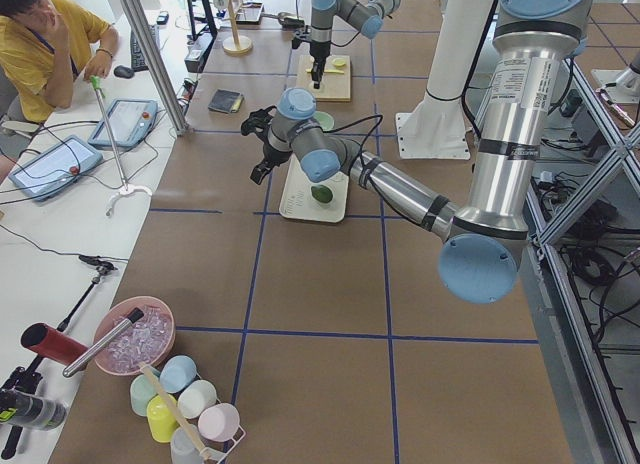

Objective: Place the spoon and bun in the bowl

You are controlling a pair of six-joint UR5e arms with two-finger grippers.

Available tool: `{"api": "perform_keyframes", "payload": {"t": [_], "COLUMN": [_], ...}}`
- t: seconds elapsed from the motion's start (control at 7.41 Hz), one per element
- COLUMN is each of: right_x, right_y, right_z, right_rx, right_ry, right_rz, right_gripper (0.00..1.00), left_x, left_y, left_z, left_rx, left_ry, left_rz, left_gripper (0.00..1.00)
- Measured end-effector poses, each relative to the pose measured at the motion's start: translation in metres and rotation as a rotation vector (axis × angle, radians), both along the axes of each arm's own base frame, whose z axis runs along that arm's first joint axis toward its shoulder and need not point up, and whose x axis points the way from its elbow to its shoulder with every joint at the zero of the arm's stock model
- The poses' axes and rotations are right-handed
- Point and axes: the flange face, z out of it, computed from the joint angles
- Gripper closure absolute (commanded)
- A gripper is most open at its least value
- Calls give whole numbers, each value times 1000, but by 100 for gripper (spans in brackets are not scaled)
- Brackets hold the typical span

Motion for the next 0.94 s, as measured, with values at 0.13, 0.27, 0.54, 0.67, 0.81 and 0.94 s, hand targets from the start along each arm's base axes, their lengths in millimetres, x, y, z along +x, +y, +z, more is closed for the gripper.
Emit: {"api": "perform_keyframes", "payload": {"t": [0.13,0.27,0.54,0.67,0.81,0.94], "right_x": [-25,-44,-65,-70,-71,-68], "right_y": [4,7,10,11,12,12], "right_z": [-7,-5,3,5,6,3], "right_rx": [0,4,4,3,3,6], "right_ry": [4,5,6,9,9,2], "right_rz": [6,8,8,5,4,5], "right_gripper": [55,38,26,17,0,0], "left_x": [0,0,0,1,1,0], "left_y": [0,0,0,0,0,0], "left_z": [0,0,0,0,0,0], "left_rx": [-1,-1,0,0,0,1], "left_ry": [0,0,0,0,0,0], "left_rz": [0,0,1,1,1,2], "left_gripper": [8,8,8,8,8,9]}}
